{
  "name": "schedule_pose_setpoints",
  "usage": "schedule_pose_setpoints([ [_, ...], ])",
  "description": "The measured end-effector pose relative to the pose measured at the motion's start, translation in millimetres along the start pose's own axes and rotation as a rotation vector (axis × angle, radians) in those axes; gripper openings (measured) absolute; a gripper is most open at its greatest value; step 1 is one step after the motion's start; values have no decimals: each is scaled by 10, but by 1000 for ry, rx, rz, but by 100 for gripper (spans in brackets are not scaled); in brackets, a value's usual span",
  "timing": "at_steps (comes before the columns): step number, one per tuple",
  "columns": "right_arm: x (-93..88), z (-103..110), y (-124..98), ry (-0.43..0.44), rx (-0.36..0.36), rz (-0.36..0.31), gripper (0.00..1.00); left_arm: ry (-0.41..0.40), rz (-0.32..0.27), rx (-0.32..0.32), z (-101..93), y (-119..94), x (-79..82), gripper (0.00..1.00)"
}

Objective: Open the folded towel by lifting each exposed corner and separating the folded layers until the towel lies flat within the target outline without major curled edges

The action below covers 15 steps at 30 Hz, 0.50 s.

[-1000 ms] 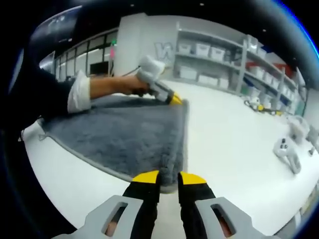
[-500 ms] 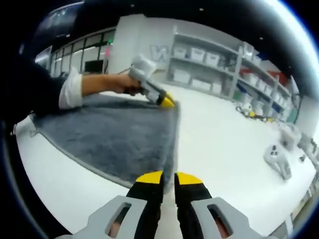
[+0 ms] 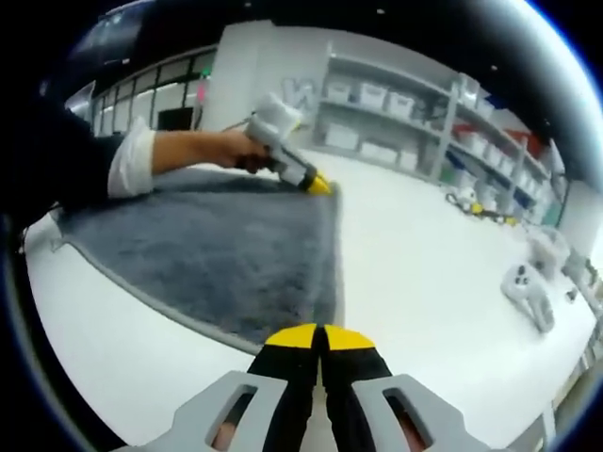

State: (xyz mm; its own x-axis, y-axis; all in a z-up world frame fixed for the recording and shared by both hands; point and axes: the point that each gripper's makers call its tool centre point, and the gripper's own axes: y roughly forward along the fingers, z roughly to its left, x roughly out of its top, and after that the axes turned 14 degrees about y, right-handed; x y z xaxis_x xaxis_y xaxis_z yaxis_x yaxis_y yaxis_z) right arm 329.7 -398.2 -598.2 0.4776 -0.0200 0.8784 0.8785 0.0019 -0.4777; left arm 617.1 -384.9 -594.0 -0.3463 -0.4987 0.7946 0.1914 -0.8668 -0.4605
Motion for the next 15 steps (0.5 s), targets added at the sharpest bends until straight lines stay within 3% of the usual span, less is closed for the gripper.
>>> schedule_pose_setpoints([
  [9,-2,-83,-19,8,-55,-18,0,-43,-2,9,-70,3,43,5],
  [15,36,-90,4,-15,-76,7,0,-46,13,2,-115,-73,61,5],
])
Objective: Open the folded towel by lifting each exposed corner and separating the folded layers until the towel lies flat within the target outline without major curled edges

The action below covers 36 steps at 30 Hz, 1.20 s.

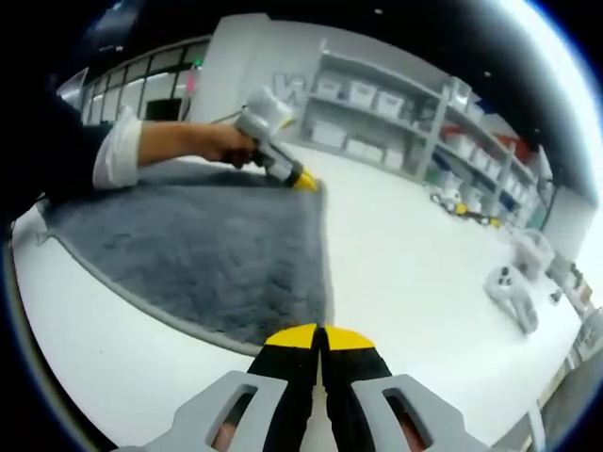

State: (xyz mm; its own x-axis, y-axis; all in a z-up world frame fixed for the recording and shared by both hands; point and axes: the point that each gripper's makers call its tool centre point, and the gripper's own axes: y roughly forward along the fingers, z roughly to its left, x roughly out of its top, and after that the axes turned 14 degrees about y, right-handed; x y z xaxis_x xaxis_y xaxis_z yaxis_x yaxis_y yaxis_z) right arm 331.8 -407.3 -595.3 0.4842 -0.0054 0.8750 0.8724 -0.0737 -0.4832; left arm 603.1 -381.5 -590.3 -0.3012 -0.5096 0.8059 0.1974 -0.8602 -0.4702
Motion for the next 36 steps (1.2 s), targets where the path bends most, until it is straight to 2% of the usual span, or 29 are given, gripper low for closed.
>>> schedule_pose_setpoints([
  [4,77,-25,-5,-22,-12,-19,0,27,14,-14,-65,-79,27,6],
  [8,218,45,28,-38,19,-53,0,31,9,-36,-164,-166,89,6],
  [13,378,154,225,-93,61,-68,0,39,31,-93,-382,-304,104,5],
  [17,489,230,369,-104,87,-82,0,64,40,-131,-572,-483,76,5],
  [27,528,306,592,-125,116,-63,0,69,49,-152,-708,-731,-3,3],
  [31,491,302,641,-124,114,-49,0,33,26,-174,-758,-795,28,2],
  [36,399,320,688,-123,122,-16,0,57,56,-182,-817,-839,-63,1],
])
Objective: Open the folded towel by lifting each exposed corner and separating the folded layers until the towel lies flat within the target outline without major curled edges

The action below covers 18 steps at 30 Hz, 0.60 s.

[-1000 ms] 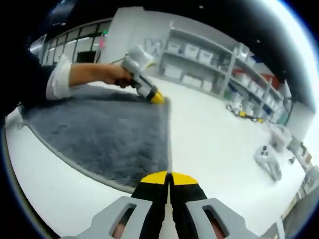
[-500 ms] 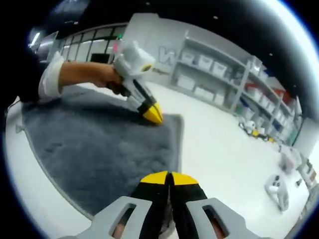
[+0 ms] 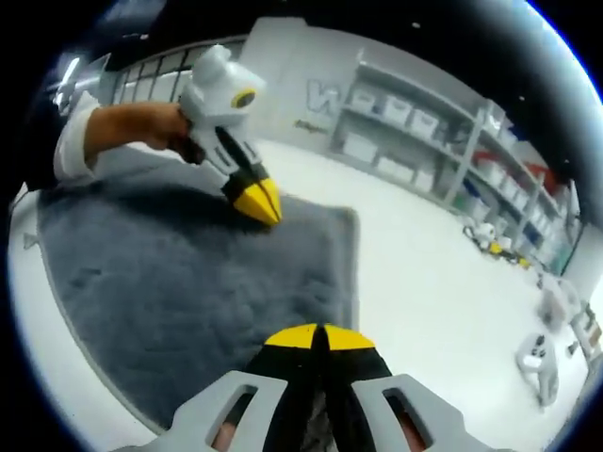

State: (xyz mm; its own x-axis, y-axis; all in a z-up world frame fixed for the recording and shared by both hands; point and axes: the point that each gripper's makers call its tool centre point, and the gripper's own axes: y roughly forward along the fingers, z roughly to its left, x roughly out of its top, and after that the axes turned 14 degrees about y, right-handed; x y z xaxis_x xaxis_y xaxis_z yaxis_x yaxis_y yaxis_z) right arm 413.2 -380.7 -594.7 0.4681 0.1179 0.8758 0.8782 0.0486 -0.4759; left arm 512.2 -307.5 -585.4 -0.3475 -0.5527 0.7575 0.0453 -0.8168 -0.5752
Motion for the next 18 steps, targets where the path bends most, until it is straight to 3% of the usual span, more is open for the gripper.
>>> schedule_pose_setpoints([
  [5,-13,1,23,-2,6,-5,0,-39,18,-20,-37,-29,-155,1],
  [6,-11,-4,25,5,10,-2,0,-39,-4,-10,-22,-42,-141,1],
  [10,-15,1,16,89,32,43,0,-66,5,-13,-33,-102,-167,1],
  [15,264,-3,15,98,24,-40,0,-96,-6,5,-12,-217,-206,1],
  [18,276,10,102,69,23,-23,0,-106,-6,16,-30,-306,-236,1],
])
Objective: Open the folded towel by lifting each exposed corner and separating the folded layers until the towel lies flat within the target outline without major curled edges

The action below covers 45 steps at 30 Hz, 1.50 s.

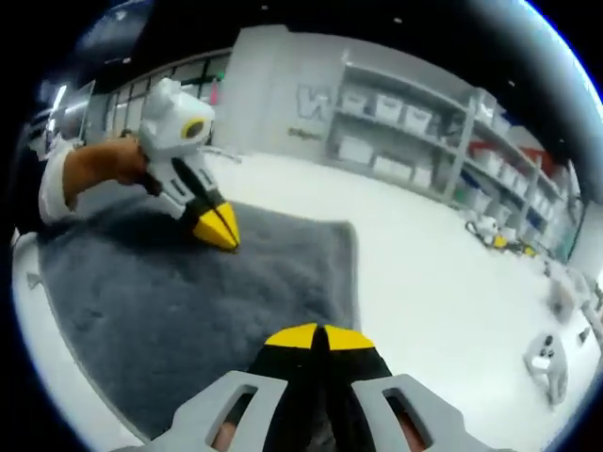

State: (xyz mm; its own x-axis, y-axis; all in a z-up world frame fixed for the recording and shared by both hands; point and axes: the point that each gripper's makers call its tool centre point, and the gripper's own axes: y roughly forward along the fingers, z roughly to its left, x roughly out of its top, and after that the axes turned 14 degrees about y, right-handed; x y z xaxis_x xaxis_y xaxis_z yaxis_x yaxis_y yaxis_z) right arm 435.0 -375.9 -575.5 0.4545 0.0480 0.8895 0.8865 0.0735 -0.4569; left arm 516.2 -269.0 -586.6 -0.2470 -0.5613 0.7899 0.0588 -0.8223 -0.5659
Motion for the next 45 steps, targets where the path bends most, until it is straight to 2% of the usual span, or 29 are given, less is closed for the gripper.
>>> schedule_pose_setpoints([
  [7,-16,73,148,-39,11,-2,0,-25,-8,35,-200,-258,-42,1],
  [10,-77,145,198,-51,12,13,0,-31,12,45,-262,-339,-149,1],
  [12,-168,207,237,-51,37,53,0,7,58,73,-266,-390,-272,1],
  [13,-123,221,236,-67,38,20,0,17,77,72,-287,-403,-319,1],
  [14,-124,211,237,-56,30,26,0,20,81,72,-317,-411,-350,1],
  [15,-124,209,240,-49,29,30,0,28,52,83,-319,-441,-318,1],
  [25,-98,242,258,-85,-5,74,0,-65,32,108,-388,-632,-420,1],
  [29,40,468,275,-98,39,16,0,-51,26,146,-393,-704,-388,1],
  [32,83,650,310,-111,77,7,0,-76,0,180,-397,-825,-327,1],
  [34,98,817,337,-83,132,11,0,-107,4,208,-352,-921,-370,1],
  [36,115,966,349,-11,185,19,0,-151,9,274,-313,-1040,-404,1],
  [40,101,1049,398,-33,183,34,0,-213,13,303,-404,-1220,-494,1],
  [45,37,1140,442,-54,190,58,0,-276,38,330,-491,-1391,-717,1],
])
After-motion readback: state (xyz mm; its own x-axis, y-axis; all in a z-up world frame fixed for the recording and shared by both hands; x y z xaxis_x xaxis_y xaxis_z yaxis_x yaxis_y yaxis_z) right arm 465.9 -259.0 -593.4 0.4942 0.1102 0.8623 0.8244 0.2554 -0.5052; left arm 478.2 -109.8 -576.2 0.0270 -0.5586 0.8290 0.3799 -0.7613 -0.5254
